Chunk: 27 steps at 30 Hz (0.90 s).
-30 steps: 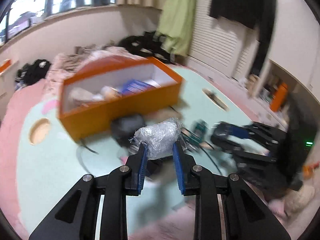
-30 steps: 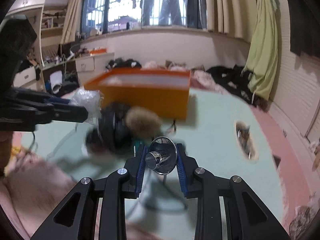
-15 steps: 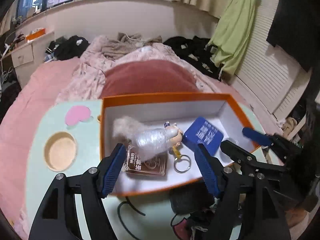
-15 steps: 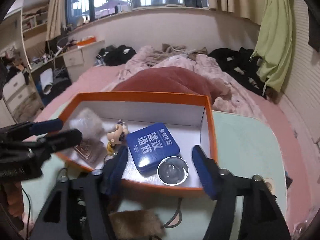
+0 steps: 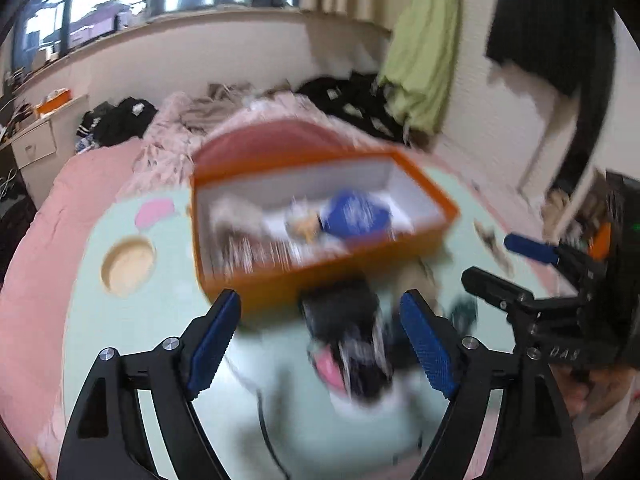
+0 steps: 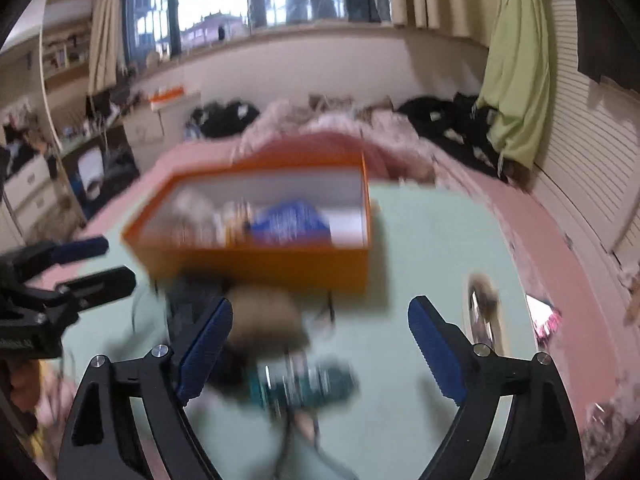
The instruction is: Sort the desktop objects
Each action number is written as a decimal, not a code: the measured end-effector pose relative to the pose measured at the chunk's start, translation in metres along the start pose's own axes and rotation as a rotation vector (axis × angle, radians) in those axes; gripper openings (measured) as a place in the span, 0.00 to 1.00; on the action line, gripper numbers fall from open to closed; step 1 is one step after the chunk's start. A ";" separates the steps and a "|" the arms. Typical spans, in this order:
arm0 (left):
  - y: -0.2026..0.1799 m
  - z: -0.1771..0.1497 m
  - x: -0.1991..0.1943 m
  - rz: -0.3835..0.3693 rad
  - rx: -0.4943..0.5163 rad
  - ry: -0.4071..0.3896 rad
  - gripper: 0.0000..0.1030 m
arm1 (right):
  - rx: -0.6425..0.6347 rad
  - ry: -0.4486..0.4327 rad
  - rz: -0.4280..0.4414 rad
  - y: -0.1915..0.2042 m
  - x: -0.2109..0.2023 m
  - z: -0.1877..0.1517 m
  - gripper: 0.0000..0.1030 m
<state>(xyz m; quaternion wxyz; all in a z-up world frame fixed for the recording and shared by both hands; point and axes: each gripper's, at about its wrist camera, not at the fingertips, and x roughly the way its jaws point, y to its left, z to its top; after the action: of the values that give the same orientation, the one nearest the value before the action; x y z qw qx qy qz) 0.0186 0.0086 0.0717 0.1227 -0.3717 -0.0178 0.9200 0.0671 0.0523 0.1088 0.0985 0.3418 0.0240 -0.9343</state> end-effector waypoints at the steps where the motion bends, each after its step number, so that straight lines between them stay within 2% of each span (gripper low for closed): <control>1: -0.003 -0.012 0.002 0.008 0.009 0.025 0.79 | -0.012 0.018 -0.001 0.002 -0.001 -0.011 0.87; 4: -0.008 -0.040 0.011 0.044 0.014 0.076 0.79 | -0.057 0.070 -0.034 0.012 -0.002 -0.044 0.87; 8: -0.002 -0.056 0.027 0.073 -0.029 0.153 0.80 | -0.069 0.059 -0.099 0.015 -0.005 -0.065 0.87; 9: -0.001 -0.058 0.033 0.091 -0.030 0.182 0.83 | -0.060 0.062 -0.113 0.012 -0.003 -0.069 0.89; 10: -0.002 -0.060 0.036 0.130 -0.016 0.187 0.90 | -0.049 0.075 -0.117 0.010 0.001 -0.072 0.90; 12: -0.003 -0.062 0.039 0.121 -0.011 0.198 0.99 | -0.003 0.085 -0.083 0.000 0.008 -0.075 1.00; 13: -0.004 -0.063 0.039 0.122 -0.007 0.196 1.00 | -0.002 0.087 -0.102 -0.003 0.009 -0.075 1.00; 27: -0.007 -0.065 0.035 0.121 -0.009 0.193 1.00 | 0.005 0.057 -0.107 -0.004 0.009 -0.078 1.00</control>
<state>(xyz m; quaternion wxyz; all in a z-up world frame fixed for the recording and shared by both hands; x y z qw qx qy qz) 0.0407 0.0199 0.0018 0.0666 -0.4594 0.0124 0.8856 0.1085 0.0636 0.0432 0.0467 0.3668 0.0428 -0.9281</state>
